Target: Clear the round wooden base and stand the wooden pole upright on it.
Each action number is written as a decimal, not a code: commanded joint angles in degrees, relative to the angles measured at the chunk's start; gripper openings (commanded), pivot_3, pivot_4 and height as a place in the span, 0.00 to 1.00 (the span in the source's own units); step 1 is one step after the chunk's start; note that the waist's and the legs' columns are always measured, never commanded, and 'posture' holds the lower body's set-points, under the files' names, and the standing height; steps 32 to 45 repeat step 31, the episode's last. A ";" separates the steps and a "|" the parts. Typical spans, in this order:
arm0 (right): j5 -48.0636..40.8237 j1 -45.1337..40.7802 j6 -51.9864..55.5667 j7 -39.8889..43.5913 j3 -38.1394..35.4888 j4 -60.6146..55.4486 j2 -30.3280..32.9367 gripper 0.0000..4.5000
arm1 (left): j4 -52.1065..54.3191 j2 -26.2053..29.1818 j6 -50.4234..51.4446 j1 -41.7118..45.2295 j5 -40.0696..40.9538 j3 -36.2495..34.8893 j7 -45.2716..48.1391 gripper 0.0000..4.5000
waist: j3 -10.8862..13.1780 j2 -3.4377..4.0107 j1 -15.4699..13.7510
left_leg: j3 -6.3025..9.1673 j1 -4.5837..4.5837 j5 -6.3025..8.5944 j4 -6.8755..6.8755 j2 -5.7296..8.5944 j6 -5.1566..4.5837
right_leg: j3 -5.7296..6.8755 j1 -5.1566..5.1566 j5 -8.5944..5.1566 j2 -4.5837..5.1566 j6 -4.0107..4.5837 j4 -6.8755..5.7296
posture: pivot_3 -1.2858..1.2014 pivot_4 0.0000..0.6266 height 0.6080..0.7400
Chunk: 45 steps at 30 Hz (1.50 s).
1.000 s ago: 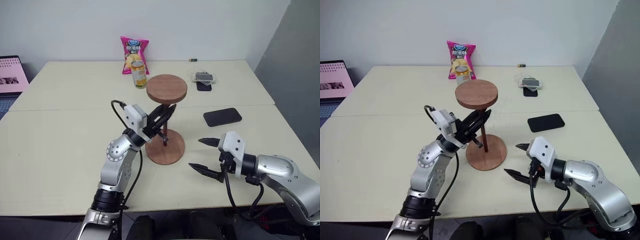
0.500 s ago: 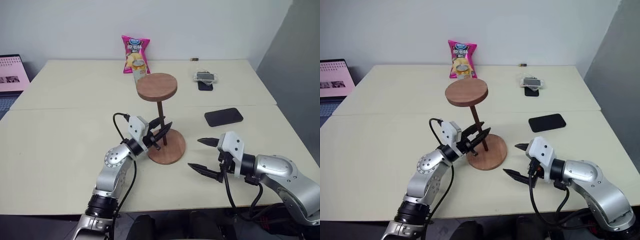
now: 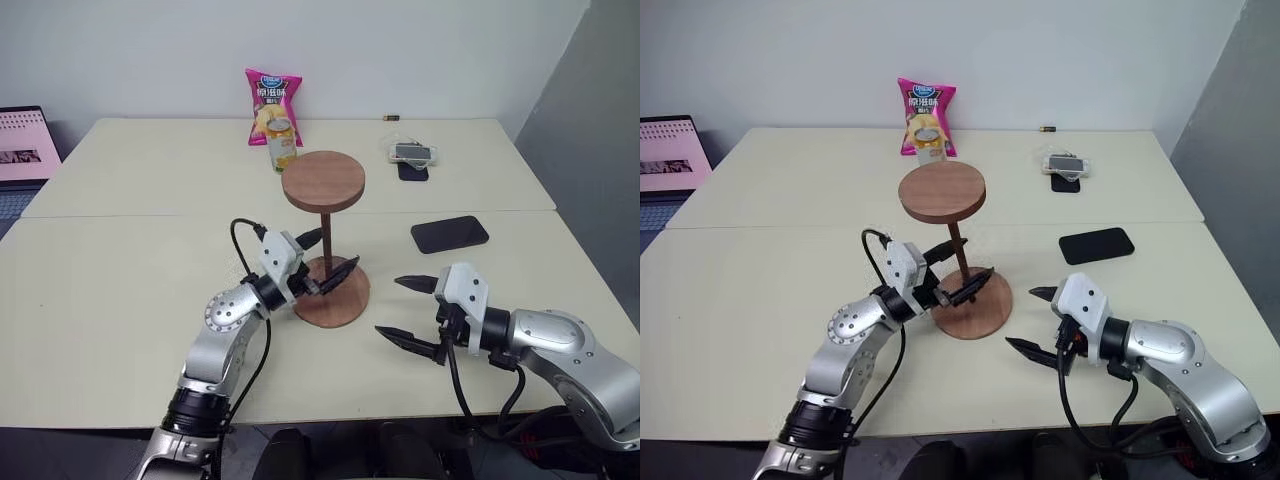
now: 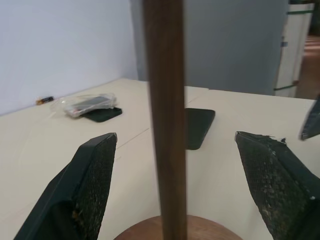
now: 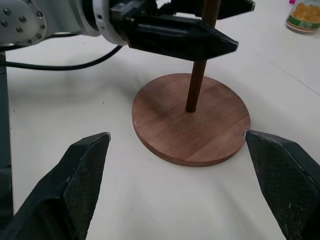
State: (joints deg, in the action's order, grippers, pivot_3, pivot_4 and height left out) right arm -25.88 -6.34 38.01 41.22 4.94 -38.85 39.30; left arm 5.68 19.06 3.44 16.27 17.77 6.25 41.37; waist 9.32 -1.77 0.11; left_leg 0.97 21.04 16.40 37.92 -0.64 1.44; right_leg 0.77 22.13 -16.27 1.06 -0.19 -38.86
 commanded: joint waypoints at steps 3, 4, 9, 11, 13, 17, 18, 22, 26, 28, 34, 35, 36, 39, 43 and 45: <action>0.85 -1.39 -2.73 0.58 0.46 0.95 -0.28 1.00 | 8.30 7.74 9.33 -1.39 2.52 -5.25 0.48 0.88 | 0.10 0.02 0.06 | 0.00 -0.01 0.00 -0.02 -0.01 0.00 | 0.00 0.01 -0.01 0.00 0.00 0.00 | 0.52 0.24 1.00; 1.05 -1.54 -3.16 0.71 0.58 1.47 -0.29 1.00 | 9.42 9.41 12.24 -1.59 3.03 -6.52 0.00 0.88 | 0.17 0.01 0.07 | 0.00 0.00 0.00 -0.02 -0.01 0.00 | 0.00 0.01 -0.01 0.00 0.00 0.00 | 0.52 0.24 1.00; 1.73 -3.05 -5.73 3.06 0.10 5.17 0.59 1.00 | 16.81 19.15 22.65 -6.05 3.50 -14.73 -1.92 0.88 | 0.54 -0.12 0.20 | 0.02 0.00 0.00 -0.07 -0.04 0.00 | 0.02 0.07 -0.02 -0.02 0.01 -0.01 | 0.52 0.24 1.00; 1.70 -3.55 -6.61 4.85 -0.30 6.72 1.35 1.00 | 18.88 21.41 25.37 -7.95 5.86 -18.15 -1.12 0.88 | 0.67 -0.18 0.27 | 0.00 0.01 0.00 -0.06 -0.05 0.00 | -0.01 0.08 -0.02 -0.01 0.01 0.00 | 0.52 0.24 1.00; 0.69 -3.45 -7.07 8.50 -0.87 7.44 3.70 1.00 | 20.42 24.40 26.61 -11.43 6.84 -21.68 0.83 0.88 | 0.78 -0.17 0.16 | 0.00 0.02 0.01 -0.06 -0.03 0.00 | 0.00 0.09 -0.02 0.04 0.02 0.02 | 0.52 0.24 1.00; -0.60 -3.59 -8.38 13.82 -1.99 9.49 6.87 1.00 | 22.80 28.29 28.05 -18.25 9.14 -27.40 4.48 0.88 | 0.83 -0.11 0.03 | -0.01 0.05 0.01 -0.07 -0.03 0.00 | 0.01 0.09 -0.03 0.08 0.04 0.09 | 0.52 0.24 1.00; -1.12 -3.84 -8.71 15.17 -2.43 10.07 7.56 1.00 | 23.57 29.08 28.95 -20.40 9.82 -29.26 5.25 0.88 | 0.85 -0.11 -0.04 | -0.01 0.04 0.01 -0.07 -0.03 0.00 | 0.01 0.09 -0.03 0.09 0.04 0.09 | 0.52 0.24 1.00; -3.53 -5.51 -8.87 19.53 -3.91 11.95 9.21 1.00 | 26.01 31.19 30.41 -27.39 11.37 -34.73 8.56 0.88 | 1.00 -0.12 -0.02 | -0.01 0.08 0.03 -0.09 -0.06 -0.03 | 0.02 0.11 -0.07 0.09 0.11 0.13 | 0.52 0.24 1.00; -3.36 -7.47 -9.41 21.01 -3.36 13.60 9.18 1.00 | 26.13 32.36 30.70 -28.12 11.72 -34.82 9.39 0.88 | 1.03 -0.08 -0.10 | 0.00 0.07 0.05 -0.09 -0.06 -0.07 | 0.05 0.11 -0.09 0.09 0.15 0.13 | 0.52 0.24 1.00; -3.08 -8.18 -9.63 21.24 -3.20 14.18 8.89 1.00 | 26.01 32.14 30.74 -27.44 12.11 -34.65 9.21 0.88 | 1.03 -0.07 -0.15 | 0.00 0.08 0.06 -0.09 -0.05 -0.08 | 0.05 0.11 -0.09 0.09 0.15 0.14 | 0.52 0.24 1.00; -2.68 -9.53 -9.56 21.27 -2.57 14.92 8.42 1.00 | 25.32 32.64 31.34 -26.54 12.87 -34.04 10.06 0.88 | 1.04 -0.07 -0.12 | 0.00 0.11 0.07 -0.09 -0.05 -0.09 | 0.04 0.12 -0.09 0.10 0.16 0.17 | 0.52 0.24 1.00; -2.68 -9.53 -9.56 21.27 -2.57 14.92 8.42 1.00 | 25.32 32.64 31.34 -26.54 12.87 -34.04 10.06 0.88 | 1.04 -0.07 -0.12 | 0.00 0.11 0.07 -0.09 -0.05 -0.09 | 0.04 0.12 -0.09 0.10 0.16 0.17 | 0.52 0.24 1.00; -2.68 -9.53 -9.56 21.27 -2.57 14.92 8.42 1.00 | 25.32 32.64 31.34 -26.54 12.87 -34.04 10.06 0.88 | 1.04 -0.07 -0.12 | 0.00 0.11 0.07 -0.09 -0.05 -0.09 | 0.04 0.12 -0.09 0.10 0.16 0.17 | 0.52 0.24 1.00; -2.68 -9.53 -9.56 21.27 -2.57 14.92 8.42 1.00 | 25.32 32.64 31.34 -26.54 12.87 -34.04 10.06 0.88 | 1.04 -0.07 -0.12 | 0.00 0.11 0.07 -0.09 -0.05 -0.09 | 0.04 0.12 -0.09 0.10 0.16 0.17 | 0.52 0.24 1.00; -2.68 -9.53 -9.56 21.27 -2.57 14.92 8.42 1.00 | 25.32 32.64 31.34 -26.54 12.87 -34.04 10.06 0.88 | 1.04 -0.07 -0.12 | 0.00 0.11 0.07 -0.09 -0.05 -0.09 | 0.04 0.12 -0.09 0.10 0.16 0.17 | 0.52 0.24 1.00; -2.68 -9.53 -9.56 21.27 -2.57 14.92 8.42 1.00 | 25.32 32.64 31.34 -26.54 12.87 -34.04 10.06 0.88 | 1.04 -0.07 -0.12 | 0.00 0.11 0.07 -0.09 -0.05 -0.09 | 0.04 0.12 -0.09 0.10 0.16 0.17 | 0.52 0.24 1.00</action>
